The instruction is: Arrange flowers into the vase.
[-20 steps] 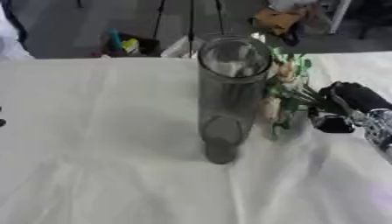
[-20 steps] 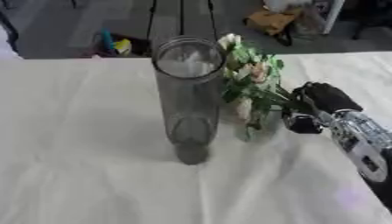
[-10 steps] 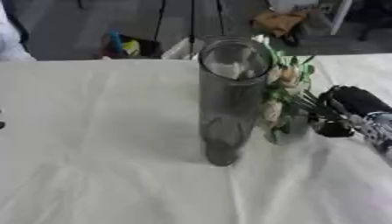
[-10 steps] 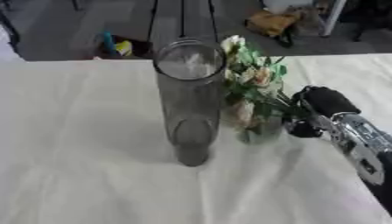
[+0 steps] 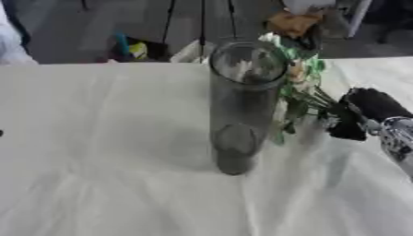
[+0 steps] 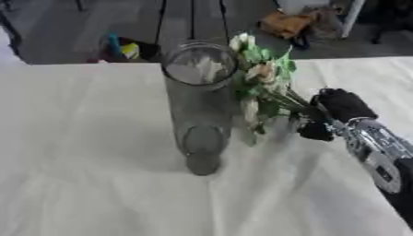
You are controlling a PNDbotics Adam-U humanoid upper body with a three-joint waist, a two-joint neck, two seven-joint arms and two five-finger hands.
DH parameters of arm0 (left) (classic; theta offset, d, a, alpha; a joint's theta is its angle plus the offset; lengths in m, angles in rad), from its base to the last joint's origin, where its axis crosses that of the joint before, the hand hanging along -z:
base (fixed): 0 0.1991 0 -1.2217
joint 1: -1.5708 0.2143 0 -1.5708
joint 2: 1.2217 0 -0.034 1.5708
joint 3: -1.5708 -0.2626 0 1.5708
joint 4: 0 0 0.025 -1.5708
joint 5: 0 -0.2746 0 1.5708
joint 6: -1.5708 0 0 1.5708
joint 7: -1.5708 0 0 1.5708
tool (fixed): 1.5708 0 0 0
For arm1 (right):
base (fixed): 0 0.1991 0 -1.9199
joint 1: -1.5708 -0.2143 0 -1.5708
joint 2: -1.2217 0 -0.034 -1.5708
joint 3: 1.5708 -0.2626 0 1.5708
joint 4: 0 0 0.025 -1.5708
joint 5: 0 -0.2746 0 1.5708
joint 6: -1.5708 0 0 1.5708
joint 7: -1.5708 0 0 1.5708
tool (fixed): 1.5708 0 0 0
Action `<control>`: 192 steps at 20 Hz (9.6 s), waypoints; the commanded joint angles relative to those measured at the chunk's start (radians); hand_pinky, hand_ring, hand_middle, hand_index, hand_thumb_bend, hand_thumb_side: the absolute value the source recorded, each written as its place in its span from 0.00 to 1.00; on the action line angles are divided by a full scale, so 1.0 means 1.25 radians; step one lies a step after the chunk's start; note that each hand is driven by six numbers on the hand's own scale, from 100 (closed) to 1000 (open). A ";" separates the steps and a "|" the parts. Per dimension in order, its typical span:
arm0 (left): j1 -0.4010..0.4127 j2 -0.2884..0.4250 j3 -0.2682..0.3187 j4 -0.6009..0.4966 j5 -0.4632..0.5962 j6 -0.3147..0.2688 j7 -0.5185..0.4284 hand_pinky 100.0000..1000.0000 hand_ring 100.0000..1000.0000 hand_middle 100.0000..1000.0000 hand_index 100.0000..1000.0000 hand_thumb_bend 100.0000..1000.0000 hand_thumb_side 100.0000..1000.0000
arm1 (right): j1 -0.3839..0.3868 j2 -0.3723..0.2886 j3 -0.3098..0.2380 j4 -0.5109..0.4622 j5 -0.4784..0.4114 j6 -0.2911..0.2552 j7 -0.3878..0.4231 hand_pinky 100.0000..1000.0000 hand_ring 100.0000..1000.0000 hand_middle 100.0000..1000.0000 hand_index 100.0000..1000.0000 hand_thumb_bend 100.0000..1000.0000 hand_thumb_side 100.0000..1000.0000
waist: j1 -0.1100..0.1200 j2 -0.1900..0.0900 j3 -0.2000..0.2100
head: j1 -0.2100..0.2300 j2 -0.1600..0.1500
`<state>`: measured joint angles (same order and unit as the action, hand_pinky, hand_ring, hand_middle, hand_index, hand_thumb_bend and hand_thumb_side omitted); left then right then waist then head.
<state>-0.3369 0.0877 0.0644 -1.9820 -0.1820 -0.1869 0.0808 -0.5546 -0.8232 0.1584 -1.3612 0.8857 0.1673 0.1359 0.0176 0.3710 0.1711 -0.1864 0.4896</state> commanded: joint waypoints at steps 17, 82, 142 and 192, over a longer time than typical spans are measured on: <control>-0.006 0.004 -0.010 -0.014 -0.001 0.001 -0.015 0.53 0.58 0.67 0.85 0.00 1.00 | -0.013 -0.008 -0.028 0.019 -0.065 0.052 -0.140 0.00 0.00 0.00 0.00 0.00 0.62 | 0.001 -0.002 -0.004 | -0.002 -0.016; 0.010 0.029 -0.017 -0.014 0.008 0.005 -0.039 0.53 0.59 0.66 0.84 0.00 1.00 | -0.336 0.056 -0.096 -0.272 -0.815 0.189 -0.475 0.00 0.00 0.00 0.00 0.00 0.26 | -0.025 -0.052 0.023 | -0.007 0.004; 0.017 0.039 -0.033 -0.014 0.034 0.011 -0.067 0.52 0.58 0.66 0.85 0.00 1.00 | -0.536 0.248 -0.014 -0.285 -1.020 0.182 -0.622 0.00 0.00 0.00 0.00 0.00 0.19 | -0.027 -0.102 0.034 | -0.018 0.023; 0.013 0.035 -0.029 -0.014 0.029 0.016 -0.069 0.52 0.58 0.66 0.85 0.00 1.00 | -0.474 0.189 -0.017 -0.367 -1.215 0.277 -0.625 0.00 0.00 0.00 0.00 0.00 0.14 | -0.040 -0.094 0.022 | 0.006 0.036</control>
<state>-0.3100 0.1216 0.0340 -1.9820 -0.1429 -0.1683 -0.0053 -1.1338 -0.5735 0.1537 -1.7987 -0.6226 0.4817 -0.6111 -0.0237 0.2737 0.1980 -0.1785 0.5281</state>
